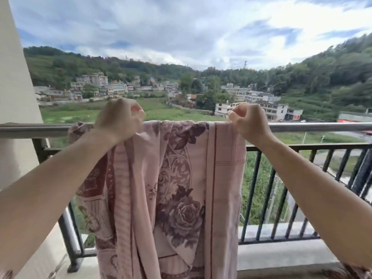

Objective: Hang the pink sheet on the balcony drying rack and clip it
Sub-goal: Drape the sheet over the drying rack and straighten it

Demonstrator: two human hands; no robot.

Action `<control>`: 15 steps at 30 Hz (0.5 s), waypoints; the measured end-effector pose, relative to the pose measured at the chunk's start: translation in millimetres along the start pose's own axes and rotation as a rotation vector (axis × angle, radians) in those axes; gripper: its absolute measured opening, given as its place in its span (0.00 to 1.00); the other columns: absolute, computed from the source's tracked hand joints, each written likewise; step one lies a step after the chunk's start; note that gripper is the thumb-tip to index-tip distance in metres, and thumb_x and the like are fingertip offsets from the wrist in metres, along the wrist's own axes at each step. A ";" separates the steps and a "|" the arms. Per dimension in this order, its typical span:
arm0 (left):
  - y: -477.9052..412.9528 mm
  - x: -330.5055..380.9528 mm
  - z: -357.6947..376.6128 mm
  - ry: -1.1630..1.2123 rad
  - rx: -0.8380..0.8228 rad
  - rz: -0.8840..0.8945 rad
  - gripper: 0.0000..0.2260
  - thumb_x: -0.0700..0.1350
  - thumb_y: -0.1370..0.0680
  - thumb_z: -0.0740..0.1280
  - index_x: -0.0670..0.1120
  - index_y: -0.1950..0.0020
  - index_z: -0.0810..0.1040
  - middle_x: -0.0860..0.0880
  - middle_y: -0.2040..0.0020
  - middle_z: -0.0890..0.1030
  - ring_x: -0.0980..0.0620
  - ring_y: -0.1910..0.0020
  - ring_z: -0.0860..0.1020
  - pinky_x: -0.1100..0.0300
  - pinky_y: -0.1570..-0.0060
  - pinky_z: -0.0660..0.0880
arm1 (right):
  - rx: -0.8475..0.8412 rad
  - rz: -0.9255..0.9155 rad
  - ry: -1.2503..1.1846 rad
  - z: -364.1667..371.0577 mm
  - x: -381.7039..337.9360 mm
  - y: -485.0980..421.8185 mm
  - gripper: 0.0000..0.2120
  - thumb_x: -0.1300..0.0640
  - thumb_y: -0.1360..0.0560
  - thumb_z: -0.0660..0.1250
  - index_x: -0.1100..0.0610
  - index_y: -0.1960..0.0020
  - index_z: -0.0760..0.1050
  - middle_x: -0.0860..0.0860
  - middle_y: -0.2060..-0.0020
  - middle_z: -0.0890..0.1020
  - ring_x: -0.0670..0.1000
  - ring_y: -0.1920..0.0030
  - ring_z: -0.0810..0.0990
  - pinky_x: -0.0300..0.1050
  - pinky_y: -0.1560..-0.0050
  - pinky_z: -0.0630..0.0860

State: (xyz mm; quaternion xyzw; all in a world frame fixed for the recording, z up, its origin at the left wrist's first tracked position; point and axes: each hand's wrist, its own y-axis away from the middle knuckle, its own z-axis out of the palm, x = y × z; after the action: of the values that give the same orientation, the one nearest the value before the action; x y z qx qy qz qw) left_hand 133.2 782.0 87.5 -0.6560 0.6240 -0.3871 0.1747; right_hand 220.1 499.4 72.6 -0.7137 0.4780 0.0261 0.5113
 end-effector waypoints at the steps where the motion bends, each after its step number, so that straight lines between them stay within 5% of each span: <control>1: 9.5 11.4 5.4 0.038 0.032 0.092 0.09 0.43 0.23 0.65 0.42 0.49 0.81 0.42 0.46 0.82 0.43 0.47 0.79 0.53 0.48 0.74 | 0.064 -0.016 0.003 -2.2 4.4 8.0 0.07 0.59 0.27 0.66 0.59 0.61 0.80 0.52 0.67 0.81 0.50 0.66 0.78 0.42 0.63 0.75; 6: 43.3 57.6 39.9 0.124 0.076 0.345 0.07 0.43 0.24 0.65 0.44 0.49 0.81 0.48 0.48 0.80 0.52 0.44 0.73 0.57 0.51 0.71 | 0.153 0.014 0.010 -18.6 32.7 33.3 0.08 0.59 0.27 0.66 0.61 0.63 0.78 0.51 0.72 0.78 0.47 0.72 0.73 0.40 0.71 0.71; 9: 52.2 78.7 62.9 0.087 -0.001 0.361 0.12 0.45 0.24 0.65 0.46 0.42 0.78 0.50 0.41 0.77 0.51 0.39 0.71 0.55 0.44 0.70 | 0.044 0.071 -0.008 -18.3 51.8 42.4 0.21 0.49 0.25 0.65 0.60 0.72 0.73 0.50 0.78 0.74 0.49 0.78 0.68 0.41 0.74 0.67; 11: 55.3 93.3 74.8 0.056 -0.056 0.335 0.17 0.46 0.24 0.64 0.48 0.35 0.74 0.50 0.36 0.75 0.49 0.35 0.69 0.53 0.38 0.68 | -0.119 0.045 -0.059 -16.1 57.4 48.2 0.22 0.44 0.26 0.64 0.62 0.67 0.79 0.52 0.72 0.81 0.52 0.74 0.76 0.46 0.72 0.77; 13: 57.0 109.0 84.3 0.002 -0.079 0.298 0.19 0.48 0.23 0.63 0.49 0.32 0.71 0.48 0.33 0.72 0.47 0.33 0.67 0.50 0.33 0.66 | -0.196 -0.019 -0.145 -15.2 59.7 49.8 0.15 0.52 0.24 0.66 0.64 0.55 0.83 0.54 0.62 0.85 0.53 0.65 0.83 0.51 0.62 0.82; 15: 55.4 125.0 91.1 -0.024 -0.084 0.247 0.20 0.50 0.22 0.60 0.49 0.30 0.67 0.47 0.31 0.70 0.46 0.31 0.66 0.49 0.31 0.63 | -0.237 -0.044 -0.189 -15.4 64.2 45.7 0.15 0.56 0.22 0.64 0.67 0.55 0.81 0.59 0.60 0.85 0.58 0.63 0.83 0.55 0.61 0.81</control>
State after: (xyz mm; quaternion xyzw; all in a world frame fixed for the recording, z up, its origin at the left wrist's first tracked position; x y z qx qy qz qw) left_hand 151.7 630.8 26.0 -0.5857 0.7134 -0.3282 0.2008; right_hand 215.5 444.8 14.0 -0.7737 0.4056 0.1385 0.4666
